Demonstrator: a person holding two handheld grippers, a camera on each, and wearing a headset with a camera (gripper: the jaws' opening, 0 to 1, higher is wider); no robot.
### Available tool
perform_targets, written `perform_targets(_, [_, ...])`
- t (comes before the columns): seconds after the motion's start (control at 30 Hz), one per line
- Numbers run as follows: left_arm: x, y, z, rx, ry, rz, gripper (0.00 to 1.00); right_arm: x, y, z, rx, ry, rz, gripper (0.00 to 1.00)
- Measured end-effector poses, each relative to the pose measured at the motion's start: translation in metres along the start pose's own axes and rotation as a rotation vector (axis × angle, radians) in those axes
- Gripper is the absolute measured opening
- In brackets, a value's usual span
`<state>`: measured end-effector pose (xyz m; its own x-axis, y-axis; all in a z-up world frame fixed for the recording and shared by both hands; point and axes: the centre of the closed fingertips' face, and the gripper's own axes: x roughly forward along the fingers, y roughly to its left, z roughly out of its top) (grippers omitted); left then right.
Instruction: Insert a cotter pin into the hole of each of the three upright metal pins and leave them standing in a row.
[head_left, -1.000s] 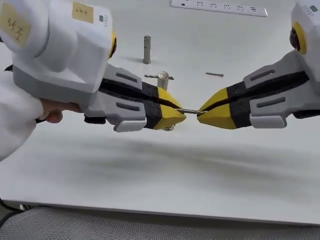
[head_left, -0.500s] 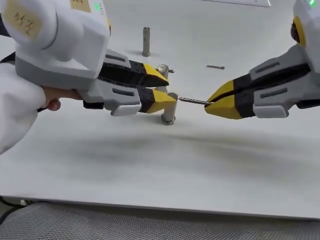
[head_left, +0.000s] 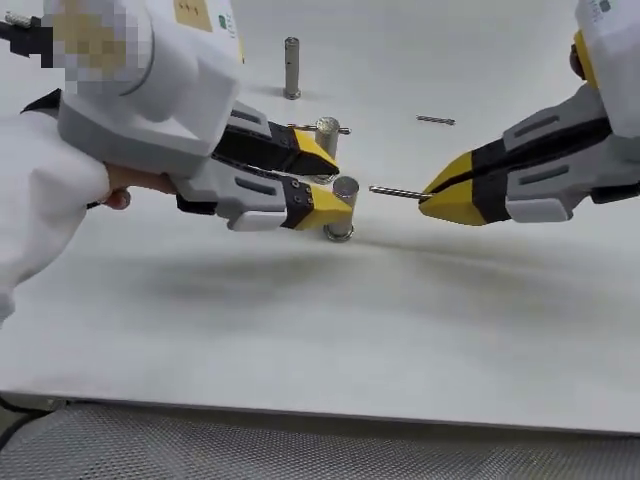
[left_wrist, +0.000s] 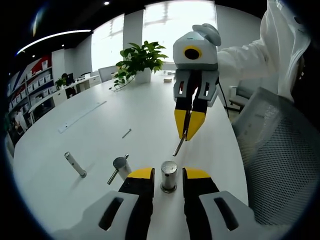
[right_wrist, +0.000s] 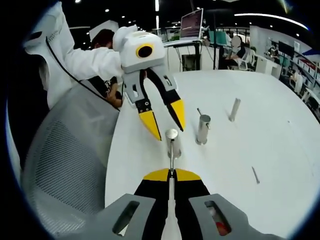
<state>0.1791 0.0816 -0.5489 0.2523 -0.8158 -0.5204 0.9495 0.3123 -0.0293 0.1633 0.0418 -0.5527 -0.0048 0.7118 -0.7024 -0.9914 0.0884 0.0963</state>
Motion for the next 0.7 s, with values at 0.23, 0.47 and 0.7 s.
perform_targets(0.23, [0.003, -0.001, -0.002, 0.009, 0.014, -0.024, 0.1, 0.005, -0.003, 0.0, -0.012, 0.005, 0.011, 0.0])
perform_targets(0.47, [0.004, 0.001, -0.004, -0.007, 0.014, -0.035, 0.1, 0.008, -0.006, 0.002, -0.027, 0.008, 0.019, 0.0])
perform_targets(0.7, [0.003, -0.002, -0.004, -0.007, 0.016, -0.041, 0.1, 0.012, -0.007, 0.005, -0.051, 0.0, 0.023, 0.0])
